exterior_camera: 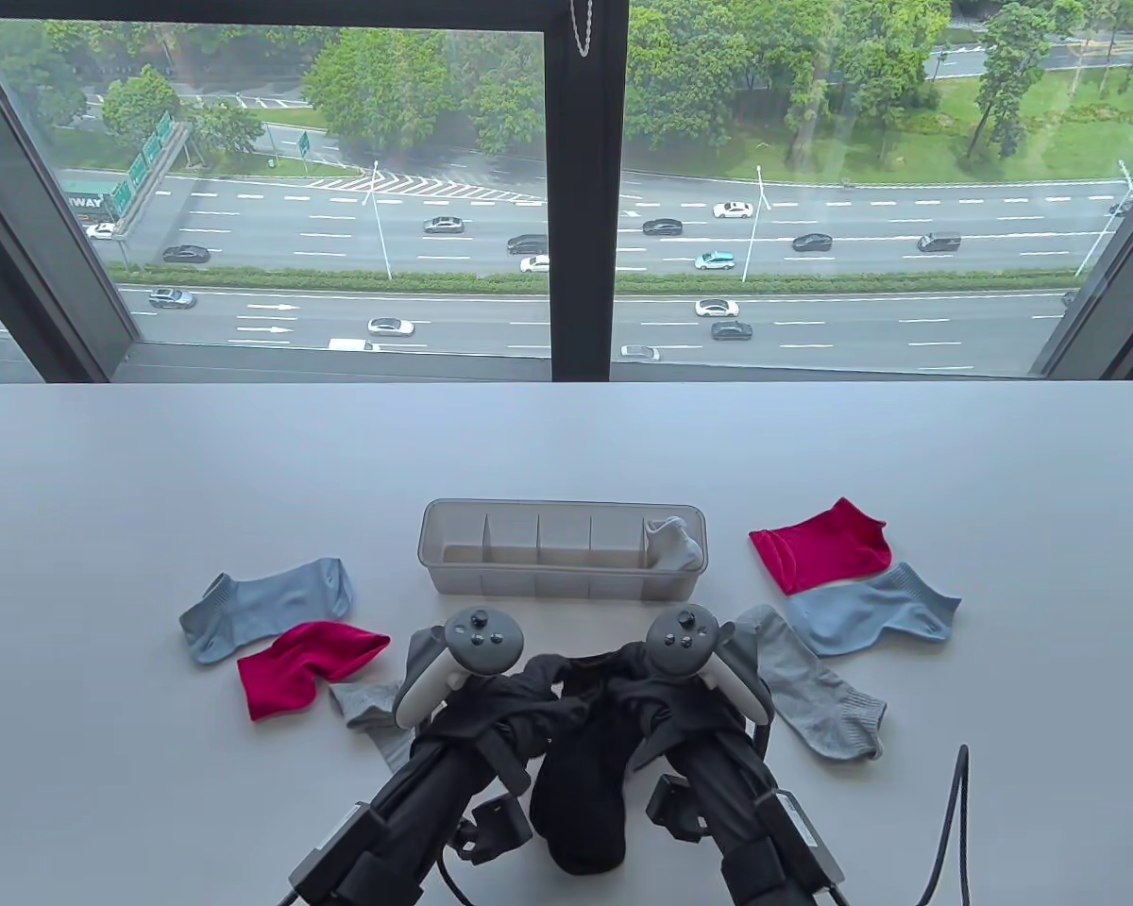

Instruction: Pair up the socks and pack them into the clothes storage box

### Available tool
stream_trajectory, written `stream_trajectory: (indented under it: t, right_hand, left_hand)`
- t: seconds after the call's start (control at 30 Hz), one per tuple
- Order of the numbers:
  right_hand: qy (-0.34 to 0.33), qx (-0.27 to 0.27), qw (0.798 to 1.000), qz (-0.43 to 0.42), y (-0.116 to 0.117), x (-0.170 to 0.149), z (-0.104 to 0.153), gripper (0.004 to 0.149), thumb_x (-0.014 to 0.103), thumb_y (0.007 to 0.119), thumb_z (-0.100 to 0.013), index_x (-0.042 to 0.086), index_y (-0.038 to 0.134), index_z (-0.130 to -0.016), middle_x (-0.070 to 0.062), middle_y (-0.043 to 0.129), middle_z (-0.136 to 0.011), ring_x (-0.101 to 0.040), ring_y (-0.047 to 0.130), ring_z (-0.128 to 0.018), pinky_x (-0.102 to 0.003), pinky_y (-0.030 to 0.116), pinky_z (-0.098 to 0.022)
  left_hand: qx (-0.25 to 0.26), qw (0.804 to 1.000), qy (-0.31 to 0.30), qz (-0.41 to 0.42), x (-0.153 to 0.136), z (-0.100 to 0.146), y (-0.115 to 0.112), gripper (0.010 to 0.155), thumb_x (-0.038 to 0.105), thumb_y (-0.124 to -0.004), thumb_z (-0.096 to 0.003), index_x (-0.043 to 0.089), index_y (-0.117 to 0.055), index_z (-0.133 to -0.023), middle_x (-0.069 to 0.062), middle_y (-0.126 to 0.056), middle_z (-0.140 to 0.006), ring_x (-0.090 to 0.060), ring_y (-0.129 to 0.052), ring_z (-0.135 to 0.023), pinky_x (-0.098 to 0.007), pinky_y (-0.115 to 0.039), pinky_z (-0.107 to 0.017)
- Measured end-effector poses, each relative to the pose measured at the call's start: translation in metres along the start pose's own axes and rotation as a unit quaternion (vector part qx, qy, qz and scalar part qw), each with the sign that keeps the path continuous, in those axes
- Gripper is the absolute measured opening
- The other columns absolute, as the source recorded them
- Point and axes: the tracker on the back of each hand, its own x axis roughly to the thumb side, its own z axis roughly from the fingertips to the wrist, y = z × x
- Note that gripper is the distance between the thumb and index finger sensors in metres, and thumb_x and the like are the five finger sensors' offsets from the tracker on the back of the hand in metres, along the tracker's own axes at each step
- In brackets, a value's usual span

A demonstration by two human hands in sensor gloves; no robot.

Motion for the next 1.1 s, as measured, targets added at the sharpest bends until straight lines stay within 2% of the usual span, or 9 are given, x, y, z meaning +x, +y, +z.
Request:
stream_trajectory:
  t: [0.13, 0.23, 0.3, 0.37, 0.47, 0.67, 0.9, 1.0, 1.1]
  right_hand:
    - [-0.096, -0.040, 0.995, -0.001, -0.008, 0.025, 0.019, 0.043, 0.034, 0.073, -0.059, 0.026, 0.062, -0.099, -0.002, 0.089, -0.072, -0.018, 0.090, -0.060, -0.046, 0.074, -0.062]
    - [-0.125, -0.053, 0.991, -0.012, -0.004, 0.034, 0.026, 0.042, 0.034, 0.076, -0.057, 0.027, 0.065, -0.097, -0.002, 0.092, -0.071, -0.018, 0.092, -0.061, -0.045, 0.075, -0.062]
    - [-0.117, -0.077, 0.990, 0.009, -0.006, 0.034, 0.027, 0.046, 0.033, 0.076, -0.057, 0.025, 0.062, -0.100, -0.002, 0.092, -0.072, -0.018, 0.092, -0.062, -0.046, 0.075, -0.063]
    - [-0.106, -0.109, 0.988, 0.032, -0.013, 0.030, 0.031, 0.060, 0.032, 0.077, -0.056, 0.014, 0.052, -0.108, -0.003, 0.092, -0.072, -0.019, 0.094, -0.062, -0.048, 0.075, -0.063]
    - [-0.097, -0.121, 0.986, 0.063, -0.024, 0.029, 0.037, 0.052, 0.030, 0.078, -0.056, 0.009, 0.066, -0.102, -0.006, 0.094, -0.072, -0.022, 0.096, -0.063, -0.051, 0.076, -0.063]
    - [-0.189, -0.100, 0.973, -0.085, -0.029, 0.047, 0.049, 0.039, 0.031, 0.075, -0.057, 0.027, 0.071, -0.096, -0.010, 0.087, -0.095, -0.033, 0.087, -0.085, -0.056, 0.067, -0.070]
    - [-0.176, -0.201, 0.963, -0.036, -0.026, 0.046, 0.055, 0.042, 0.037, 0.070, -0.059, 0.029, 0.060, -0.099, 0.003, 0.088, -0.076, -0.021, 0.090, -0.074, -0.055, 0.065, -0.072]
    - [-0.172, -0.218, 0.961, -0.002, -0.024, 0.048, 0.056, 0.042, 0.039, 0.068, -0.060, 0.030, 0.058, -0.099, 0.004, 0.087, -0.073, -0.019, 0.090, -0.070, -0.054, 0.066, -0.072]
    - [-0.164, -0.211, 0.964, -0.005, -0.021, 0.046, 0.054, 0.042, 0.039, 0.066, -0.060, 0.030, 0.057, -0.099, 0.004, 0.087, -0.070, -0.018, 0.090, -0.067, -0.054, 0.066, -0.071]
  left_hand:
    - [-0.062, 0.996, -0.069, 0.004, 0.004, 0.003, 0.014, 0.084, 0.044, -0.070, -0.0574, 0.013, -0.018, -0.115, -0.022, -0.013, -0.119, -0.049, -0.020, -0.111, -0.076, -0.028, -0.074]
    - [-0.116, 0.991, -0.055, 0.049, -0.004, -0.003, 0.007, 0.062, 0.036, -0.068, -0.0593, 0.005, -0.051, -0.111, -0.029, -0.047, -0.117, -0.055, -0.051, -0.104, -0.075, -0.042, -0.073]
    - [-0.044, 0.994, -0.063, 0.078, -0.010, -0.003, 0.010, 0.042, 0.026, -0.066, -0.0596, 0.004, -0.070, -0.095, -0.027, -0.086, -0.093, -0.048, -0.092, -0.077, -0.065, -0.072, -0.061]
    - [0.033, 0.993, -0.057, 0.103, -0.012, 0.002, 0.020, 0.041, 0.024, -0.065, -0.0595, 0.003, -0.070, -0.094, -0.025, -0.094, -0.083, -0.044, -0.098, -0.069, -0.063, -0.077, -0.057]
    - [0.099, 0.985, -0.064, 0.122, -0.015, 0.009, 0.028, 0.045, 0.024, -0.064, -0.0599, 0.005, -0.065, -0.100, -0.022, -0.096, -0.082, -0.043, -0.099, -0.069, -0.062, -0.077, -0.057]
    - [0.039, 0.982, -0.125, 0.138, -0.009, 0.006, 0.023, 0.043, 0.027, -0.061, -0.0613, 0.009, -0.067, -0.100, -0.025, -0.084, -0.097, -0.049, -0.087, -0.083, -0.067, -0.068, -0.064]
    - [-0.046, 0.953, -0.194, 0.226, 0.003, 0.006, 0.009, 0.050, 0.033, -0.057, -0.0624, 0.003, -0.067, -0.101, -0.029, -0.081, -0.099, -0.053, -0.083, -0.085, -0.068, -0.066, -0.065]
    - [-0.079, 0.956, -0.199, 0.201, 0.006, 0.007, 0.005, 0.071, 0.052, -0.070, -0.0558, 0.003, -0.057, -0.106, -0.030, -0.072, -0.105, -0.054, -0.077, -0.090, -0.070, -0.062, -0.066]
    - [-0.033, 0.978, -0.172, 0.114, 0.013, 0.009, 0.003, 0.054, 0.032, -0.073, -0.0575, 0.006, -0.058, -0.103, -0.026, -0.075, -0.102, -0.051, -0.081, -0.088, -0.069, -0.064, -0.066]
